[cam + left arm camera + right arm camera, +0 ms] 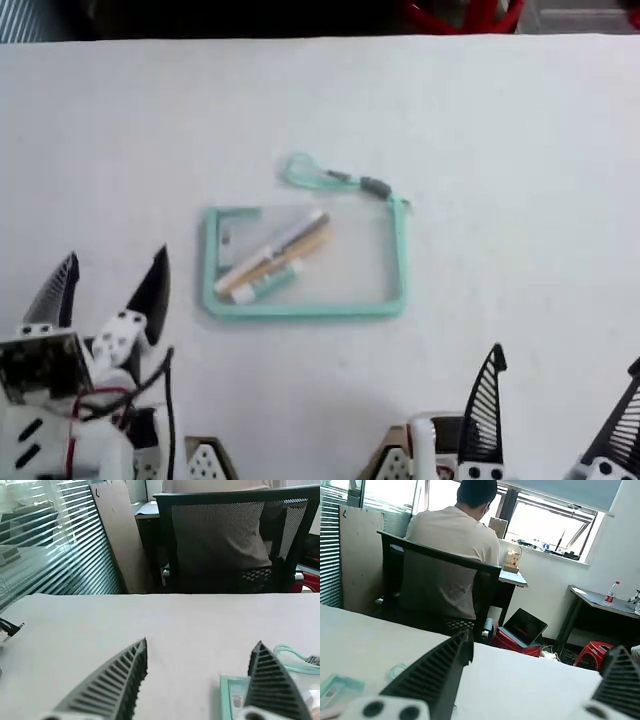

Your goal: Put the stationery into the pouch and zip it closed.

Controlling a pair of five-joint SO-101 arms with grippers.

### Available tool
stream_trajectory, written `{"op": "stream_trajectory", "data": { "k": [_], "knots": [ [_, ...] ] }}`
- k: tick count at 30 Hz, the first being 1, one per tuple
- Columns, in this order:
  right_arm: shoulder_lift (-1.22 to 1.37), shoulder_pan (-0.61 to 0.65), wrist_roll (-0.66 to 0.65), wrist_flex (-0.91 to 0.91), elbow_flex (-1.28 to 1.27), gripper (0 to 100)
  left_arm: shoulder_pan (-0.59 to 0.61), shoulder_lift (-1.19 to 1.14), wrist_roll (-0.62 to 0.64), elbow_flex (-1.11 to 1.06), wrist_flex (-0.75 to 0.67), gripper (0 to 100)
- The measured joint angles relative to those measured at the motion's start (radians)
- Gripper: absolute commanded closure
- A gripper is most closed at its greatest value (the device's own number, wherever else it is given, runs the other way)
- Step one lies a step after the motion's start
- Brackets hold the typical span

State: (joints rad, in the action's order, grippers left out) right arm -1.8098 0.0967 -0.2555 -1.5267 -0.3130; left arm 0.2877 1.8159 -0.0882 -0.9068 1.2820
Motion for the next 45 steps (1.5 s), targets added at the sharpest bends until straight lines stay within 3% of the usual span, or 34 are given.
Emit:
{"op": "stream_trajectory", "data": {
  "k": [8, 13, 18, 25, 27, 31, 35, 40, 45],
  "knots": [
    [0.0, 0.005, 0.204, 0.284, -0.216, 61.5, 0.005, 0.002, 0.0, -0.305, -0.293, 69],
    [0.002, 0.003, 0.27, 0.342, -0.494, 61.3, -0.068, -0.003, 0.009, -0.54, -0.433, 72],
    [0.008, 0.04, 0.279, 0.402, -0.812, 61.3, -0.089, -0.002, 0.009, -0.712, -0.493, 72],
    [0.005, 0.276, 0.285, 0.384, -0.982, 61.5, -0.091, -0.003, 0.009, -0.786, -0.5, 72],
    [0.006, 0.284, 0.285, 0.399, -1.068, 61.5, -0.091, -0.002, 0.009, -0.789, -0.482, 72],
    [0.015, 0.23, 0.287, 0.548, -1.275, 61.5, -0.094, -0.002, 0.009, -0.789, -0.43, 72],
    [0.006, 0.087, 0.287, 0.657, -1.356, 61.5, -0.094, -0.002, 0.009, -0.789, -0.388, 72],
    [0.018, -0.066, 0.287, 0.652, -1.369, 61.5, -0.094, -0.002, 0.009, -0.789, -0.342, 72],
    [0.018, -0.089, 0.287, 0.531, -1.369, 61.5, -0.094, -0.002, 0.009, -0.789, -0.31, 72]
  ]
}}
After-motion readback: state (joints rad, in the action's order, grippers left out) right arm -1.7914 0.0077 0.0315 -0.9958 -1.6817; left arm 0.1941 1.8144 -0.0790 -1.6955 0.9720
